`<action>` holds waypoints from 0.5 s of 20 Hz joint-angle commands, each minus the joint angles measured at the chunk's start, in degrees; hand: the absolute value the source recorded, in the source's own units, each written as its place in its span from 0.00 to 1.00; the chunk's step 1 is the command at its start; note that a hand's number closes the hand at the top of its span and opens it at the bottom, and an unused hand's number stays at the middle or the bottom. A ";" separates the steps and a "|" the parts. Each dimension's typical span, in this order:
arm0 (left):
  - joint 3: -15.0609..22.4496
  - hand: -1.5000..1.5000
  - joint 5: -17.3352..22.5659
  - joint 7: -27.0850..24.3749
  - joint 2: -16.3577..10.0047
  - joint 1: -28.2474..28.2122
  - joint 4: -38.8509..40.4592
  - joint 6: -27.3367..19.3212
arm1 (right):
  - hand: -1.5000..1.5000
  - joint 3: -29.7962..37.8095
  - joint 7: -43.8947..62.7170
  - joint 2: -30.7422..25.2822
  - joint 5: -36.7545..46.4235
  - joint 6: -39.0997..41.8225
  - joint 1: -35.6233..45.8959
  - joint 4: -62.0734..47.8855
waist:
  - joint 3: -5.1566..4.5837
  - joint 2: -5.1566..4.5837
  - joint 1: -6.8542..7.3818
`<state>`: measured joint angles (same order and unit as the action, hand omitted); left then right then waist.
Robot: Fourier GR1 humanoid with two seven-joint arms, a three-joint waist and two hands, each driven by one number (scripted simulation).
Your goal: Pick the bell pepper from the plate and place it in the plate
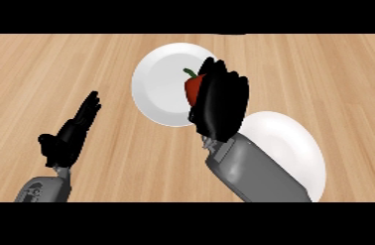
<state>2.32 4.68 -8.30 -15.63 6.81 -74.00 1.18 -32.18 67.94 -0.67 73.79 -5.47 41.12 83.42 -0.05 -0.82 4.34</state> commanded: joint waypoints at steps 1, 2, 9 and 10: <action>1.94 0.50 -1.27 -0.03 2.33 0.43 0.32 -0.99 | 1.00 1.77 9.58 0.63 -5.19 -9.36 6.31 -10.10 | 0.01 -0.36 0.92; 0.30 0.50 -0.39 0.40 0.80 2.33 0.73 -0.19 | 1.00 2.19 9.31 0.63 -5.64 -10.25 7.96 -11.74 | 0.00 -0.26 0.44; 0.21 0.50 -0.34 1.36 0.31 2.44 -0.39 0.08 | 0.00 11.20 7.83 0.63 -5.18 -21.64 9.09 -18.96 | 0.08 -0.54 0.95; -0.37 0.50 -0.01 1.20 0.01 2.81 0.09 0.26 | 0.00 10.28 9.57 0.63 -5.43 -21.72 10.87 -20.40 | 0.02 -0.63 1.95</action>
<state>2.64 4.36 -7.15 -15.03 8.99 -74.15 1.07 -23.71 65.80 -0.63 69.03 -17.22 49.13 68.14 0.01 -1.31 5.48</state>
